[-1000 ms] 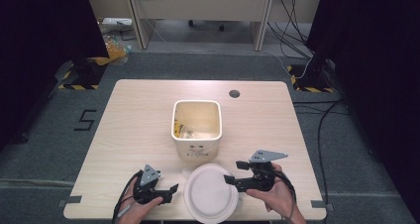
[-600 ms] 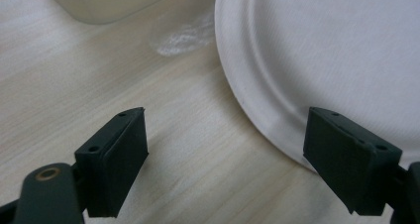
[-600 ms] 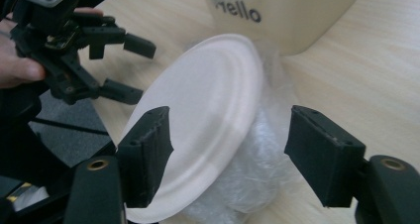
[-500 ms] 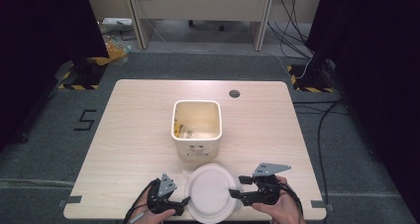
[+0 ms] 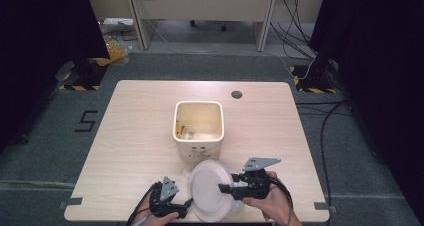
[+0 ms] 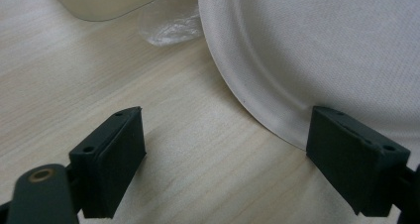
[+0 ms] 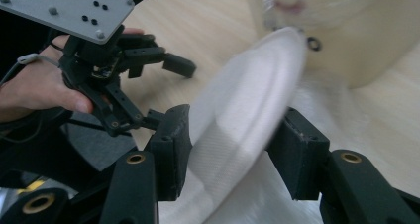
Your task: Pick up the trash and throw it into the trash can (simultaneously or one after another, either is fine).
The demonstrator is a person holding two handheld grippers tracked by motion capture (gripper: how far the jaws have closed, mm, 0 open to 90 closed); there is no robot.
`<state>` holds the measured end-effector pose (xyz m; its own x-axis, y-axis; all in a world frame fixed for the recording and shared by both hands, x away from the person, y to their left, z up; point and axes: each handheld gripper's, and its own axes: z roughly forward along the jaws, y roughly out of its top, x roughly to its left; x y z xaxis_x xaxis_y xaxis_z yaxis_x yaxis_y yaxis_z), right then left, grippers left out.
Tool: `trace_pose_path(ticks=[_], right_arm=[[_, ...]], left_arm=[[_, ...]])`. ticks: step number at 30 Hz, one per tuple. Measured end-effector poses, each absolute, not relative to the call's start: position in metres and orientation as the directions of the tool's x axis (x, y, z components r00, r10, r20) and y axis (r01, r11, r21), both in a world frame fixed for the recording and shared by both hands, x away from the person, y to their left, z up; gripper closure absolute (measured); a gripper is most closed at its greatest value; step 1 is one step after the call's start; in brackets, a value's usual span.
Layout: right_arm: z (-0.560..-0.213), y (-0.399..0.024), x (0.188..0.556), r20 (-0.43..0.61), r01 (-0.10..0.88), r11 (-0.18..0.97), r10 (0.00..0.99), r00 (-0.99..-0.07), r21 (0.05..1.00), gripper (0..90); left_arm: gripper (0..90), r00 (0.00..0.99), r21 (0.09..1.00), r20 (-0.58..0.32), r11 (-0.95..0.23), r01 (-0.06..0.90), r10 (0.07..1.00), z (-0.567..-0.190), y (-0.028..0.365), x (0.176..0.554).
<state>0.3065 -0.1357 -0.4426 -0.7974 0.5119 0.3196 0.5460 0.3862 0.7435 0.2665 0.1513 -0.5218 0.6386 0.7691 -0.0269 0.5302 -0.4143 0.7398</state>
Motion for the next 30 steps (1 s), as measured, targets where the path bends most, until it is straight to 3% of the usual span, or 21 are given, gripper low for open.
trace_pose_path(ticks=[5,9,12,20,30], right_arm=[[-0.446,-0.121,0.31,0.362,0.553,0.394,0.462,-0.809,0.734,62.1],[-0.447,-0.123,0.313,0.499,0.602,0.292,0.357,-0.79,0.743,79.5],[-0.447,-0.124,0.312,0.536,0.616,0.272,0.316,-0.783,0.739,82.5],[-0.434,-0.125,0.309,0.574,0.616,0.216,0.229,-0.787,0.758,83.5],[-0.404,-0.132,0.309,0.551,0.581,0.162,0.194,-0.811,0.798,83.5]], left_arm=[[15.3,0.652,0.728,-0.035,-0.428,0.536,0.757,-0.52,0.154,0.267],[16.2,0.65,0.719,-0.1,-0.397,0.571,0.754,-0.515,0.168,0.271],[16.2,0.633,0.735,-0.109,-0.367,0.571,0.766,-0.51,0.183,0.274],[16.0,0.577,0.721,-0.116,-0.332,0.609,0.808,-0.511,0.211,0.28],[14.6,0.549,0.733,-0.022,-0.36,0.577,0.836,-0.522,0.213,0.284]])
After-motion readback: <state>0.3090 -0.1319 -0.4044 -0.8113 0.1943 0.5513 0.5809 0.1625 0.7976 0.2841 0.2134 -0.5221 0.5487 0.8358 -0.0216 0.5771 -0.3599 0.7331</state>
